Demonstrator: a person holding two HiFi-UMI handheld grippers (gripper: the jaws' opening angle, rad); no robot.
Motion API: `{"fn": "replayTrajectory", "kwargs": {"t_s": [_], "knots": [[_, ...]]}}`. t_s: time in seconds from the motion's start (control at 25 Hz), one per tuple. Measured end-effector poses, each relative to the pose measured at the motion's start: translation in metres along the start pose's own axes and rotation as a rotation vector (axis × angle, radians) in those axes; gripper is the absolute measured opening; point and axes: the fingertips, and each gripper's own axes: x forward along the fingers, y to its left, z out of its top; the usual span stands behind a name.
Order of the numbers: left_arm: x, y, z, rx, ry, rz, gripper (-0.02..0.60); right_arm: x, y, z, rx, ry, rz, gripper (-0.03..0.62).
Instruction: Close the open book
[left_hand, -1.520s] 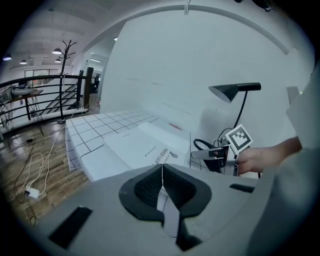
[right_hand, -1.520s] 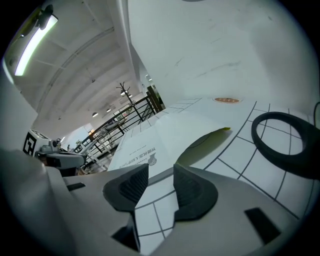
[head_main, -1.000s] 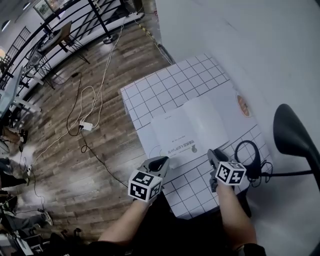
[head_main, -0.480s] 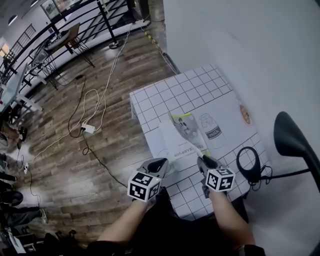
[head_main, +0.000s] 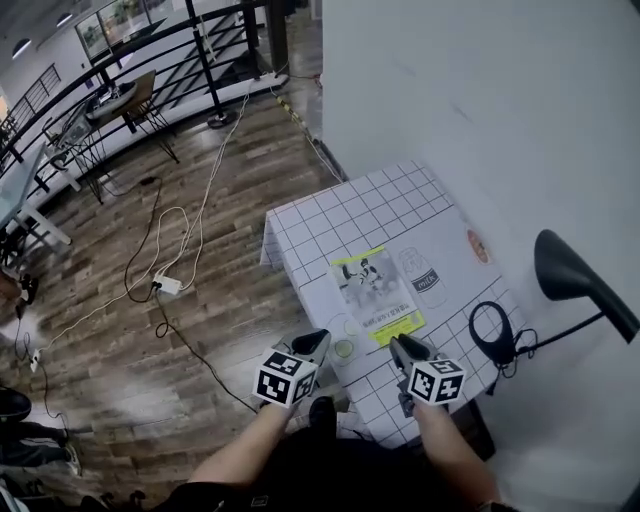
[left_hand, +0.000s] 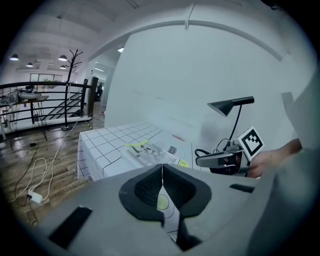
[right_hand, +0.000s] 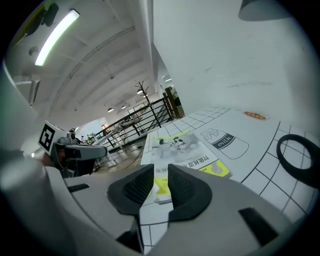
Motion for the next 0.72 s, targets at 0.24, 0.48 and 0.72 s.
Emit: {"fn": "replayTrajectory", "kwargs": {"t_s": [0.24,0.48,0.72], "knots": [[-0.019,-0.002,0.021,0.037,-0.036,-0.04,0.012,-0.032,0.015,0.019,0.025,-0.096,-0.037,0.072],[-0.034,-0.03,0.047,0.08,-0.082,-0.061,0.012,-0.078,0.02,0.05,0.034,-0.209,-0.02,0.072],[-0.041,-0.058,0.07,0.116,-0.125,-0.021,0.012,-0.121,0.018,0.071,0.023,-0.301,0.048,0.038]]}}
